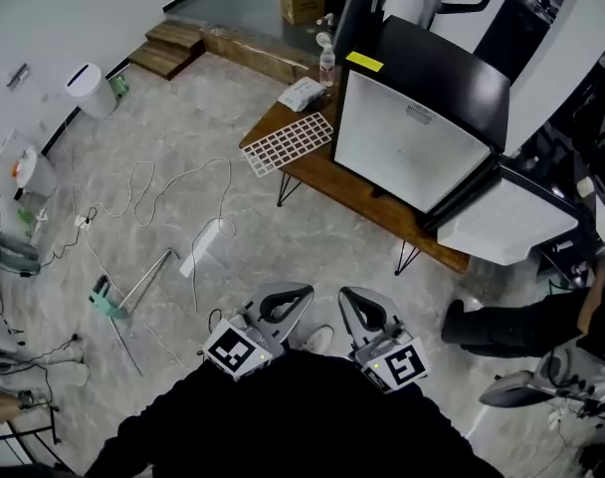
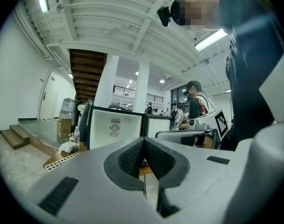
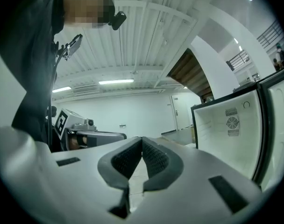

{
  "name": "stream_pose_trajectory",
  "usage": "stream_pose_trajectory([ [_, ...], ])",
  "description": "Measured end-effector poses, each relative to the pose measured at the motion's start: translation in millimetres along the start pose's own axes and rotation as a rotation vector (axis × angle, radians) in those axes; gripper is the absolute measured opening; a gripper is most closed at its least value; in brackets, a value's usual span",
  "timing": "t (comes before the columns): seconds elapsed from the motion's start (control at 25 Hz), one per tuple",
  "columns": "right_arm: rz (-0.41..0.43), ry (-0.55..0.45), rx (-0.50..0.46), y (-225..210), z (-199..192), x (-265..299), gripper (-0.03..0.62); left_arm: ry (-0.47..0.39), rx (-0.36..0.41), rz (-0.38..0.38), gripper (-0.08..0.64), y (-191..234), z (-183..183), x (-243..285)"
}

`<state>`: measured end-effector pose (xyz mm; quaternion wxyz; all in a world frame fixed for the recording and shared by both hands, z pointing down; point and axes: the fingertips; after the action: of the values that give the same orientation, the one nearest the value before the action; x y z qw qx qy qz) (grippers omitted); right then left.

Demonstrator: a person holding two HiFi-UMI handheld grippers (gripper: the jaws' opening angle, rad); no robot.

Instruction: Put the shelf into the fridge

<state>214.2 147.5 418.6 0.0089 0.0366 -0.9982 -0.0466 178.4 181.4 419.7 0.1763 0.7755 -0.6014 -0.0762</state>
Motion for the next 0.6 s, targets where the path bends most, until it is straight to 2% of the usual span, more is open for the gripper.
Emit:
stream_pose_trajectory([
  [0.16,-0.012,-0.001,-0.021,4.2,-7.4,17.9,0.0,0.009,0.01,0.032,-0.006,19.4,-1.0,-7.7],
  [0.32,0.068,0.005,-0.056,24.3,-10.5,51.7,0.002,-0.008,-0.002,0.063,-0.006,50.5,9.1,-23.5],
  [0.48,0.095,0.005,-0.02,40.5,-11.9,104.4,0.002,-0.016,-0.016,0.069,-0.006,96.2,21.2,-44.7],
  [0.6,0.079,0.02,0.016,52.9,-10.9,154.1,0.002,-0.003,0.022,0.061,-0.006,134.8,29.7,-66.2],
])
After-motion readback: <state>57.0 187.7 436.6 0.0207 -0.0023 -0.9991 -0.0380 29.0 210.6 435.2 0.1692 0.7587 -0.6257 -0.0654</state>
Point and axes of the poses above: the fingertips, and each gripper's own axes: x forward along the fingers, y to its left, z out of its top, and after that the axes turned 13 degrees about -x, right-handed
